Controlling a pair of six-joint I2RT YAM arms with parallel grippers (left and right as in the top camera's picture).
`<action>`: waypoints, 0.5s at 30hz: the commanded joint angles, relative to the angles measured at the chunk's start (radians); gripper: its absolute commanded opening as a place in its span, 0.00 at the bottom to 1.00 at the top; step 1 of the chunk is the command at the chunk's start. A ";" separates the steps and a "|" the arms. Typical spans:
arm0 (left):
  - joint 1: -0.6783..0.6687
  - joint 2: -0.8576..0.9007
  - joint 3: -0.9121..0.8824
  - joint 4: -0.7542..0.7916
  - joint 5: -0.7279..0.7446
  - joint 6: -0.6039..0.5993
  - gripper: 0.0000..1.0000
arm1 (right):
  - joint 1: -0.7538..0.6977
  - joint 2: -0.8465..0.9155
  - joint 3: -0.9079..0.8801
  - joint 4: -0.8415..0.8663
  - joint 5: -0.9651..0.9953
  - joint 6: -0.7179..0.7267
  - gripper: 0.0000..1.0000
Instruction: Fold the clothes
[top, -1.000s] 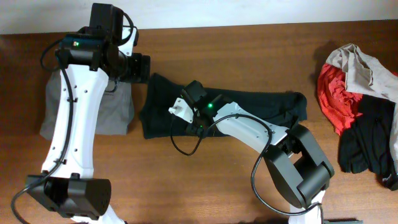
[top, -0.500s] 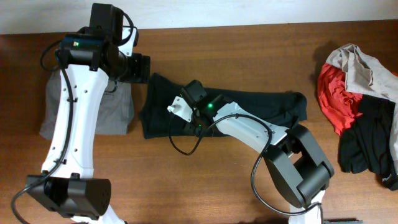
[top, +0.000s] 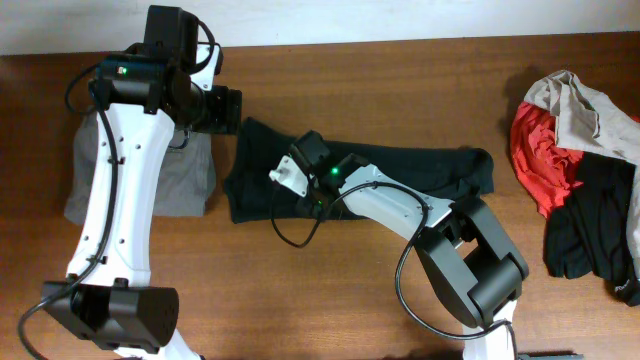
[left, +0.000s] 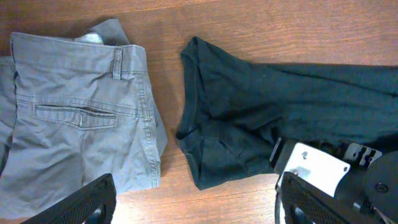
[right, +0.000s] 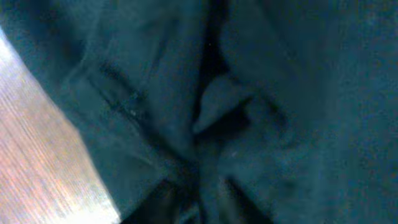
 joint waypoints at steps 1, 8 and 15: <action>0.004 -0.017 0.018 -0.004 0.007 -0.009 0.84 | -0.001 0.008 0.011 0.014 0.048 0.019 0.08; 0.004 -0.017 0.018 -0.004 0.007 -0.002 0.85 | -0.002 0.008 0.031 0.013 0.051 0.024 0.05; 0.004 -0.017 0.018 -0.007 0.006 -0.002 0.85 | -0.015 0.008 0.049 0.086 0.121 0.093 0.12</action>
